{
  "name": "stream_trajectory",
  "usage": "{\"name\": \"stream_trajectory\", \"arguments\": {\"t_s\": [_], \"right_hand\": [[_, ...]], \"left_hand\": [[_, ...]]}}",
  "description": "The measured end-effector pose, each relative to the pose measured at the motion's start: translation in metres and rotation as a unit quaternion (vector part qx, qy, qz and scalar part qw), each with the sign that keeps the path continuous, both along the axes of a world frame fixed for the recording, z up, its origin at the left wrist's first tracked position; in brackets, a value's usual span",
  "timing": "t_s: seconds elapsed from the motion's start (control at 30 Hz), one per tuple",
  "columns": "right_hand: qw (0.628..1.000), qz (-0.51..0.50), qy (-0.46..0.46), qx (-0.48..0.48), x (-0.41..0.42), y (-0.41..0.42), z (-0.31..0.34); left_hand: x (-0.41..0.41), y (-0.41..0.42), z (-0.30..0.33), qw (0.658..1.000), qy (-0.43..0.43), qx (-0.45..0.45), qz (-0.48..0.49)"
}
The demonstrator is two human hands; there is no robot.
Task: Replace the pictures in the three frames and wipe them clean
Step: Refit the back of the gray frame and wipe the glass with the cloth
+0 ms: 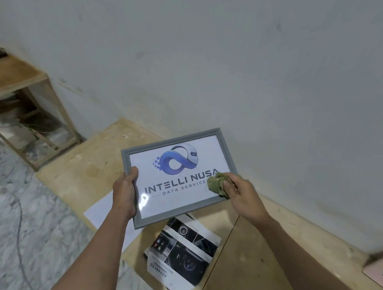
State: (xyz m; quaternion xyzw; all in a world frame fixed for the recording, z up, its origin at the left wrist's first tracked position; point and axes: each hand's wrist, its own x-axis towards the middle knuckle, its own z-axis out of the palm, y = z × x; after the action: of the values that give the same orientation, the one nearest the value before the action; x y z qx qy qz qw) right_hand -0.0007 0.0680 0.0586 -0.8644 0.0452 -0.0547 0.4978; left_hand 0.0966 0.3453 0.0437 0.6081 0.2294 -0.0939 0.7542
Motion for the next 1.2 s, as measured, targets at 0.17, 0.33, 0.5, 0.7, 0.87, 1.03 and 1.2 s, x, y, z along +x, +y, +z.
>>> {"name": "stream_trajectory", "arguments": {"t_s": [0.17,0.33,0.5,0.7,0.87,1.03,1.2], "right_hand": [[0.98,-0.112,-0.006,0.167,0.043,-0.019,-0.003],[0.983,-0.13,-0.004,0.133,0.078,-0.049,-0.035],[0.986,-0.155,0.062,-0.029,0.116,-0.071,-0.098],[0.927,-0.052,0.149,-0.341,0.122,-0.064,-0.223],[0.9,-0.038,0.198,-0.387,0.122,-0.057,-0.228],[0.971,-0.094,0.203,-0.078,0.126,-0.065,-0.164],[0.934,-0.106,0.223,0.257,0.071,-0.074,-0.071]], "left_hand": [[0.006,0.003,-0.012,0.999,0.015,0.039,0.027],[0.011,0.014,-0.027,0.995,0.028,0.056,0.075],[0.02,0.022,-0.055,0.99,0.055,0.053,0.116],[0.029,0.023,-0.092,0.985,0.076,0.084,0.133],[0.029,0.012,-0.101,0.988,0.089,0.077,0.102],[0.021,-0.01,-0.084,0.993,0.073,0.062,0.066],[0.012,-0.021,-0.059,0.998,0.054,0.039,0.009]]}}
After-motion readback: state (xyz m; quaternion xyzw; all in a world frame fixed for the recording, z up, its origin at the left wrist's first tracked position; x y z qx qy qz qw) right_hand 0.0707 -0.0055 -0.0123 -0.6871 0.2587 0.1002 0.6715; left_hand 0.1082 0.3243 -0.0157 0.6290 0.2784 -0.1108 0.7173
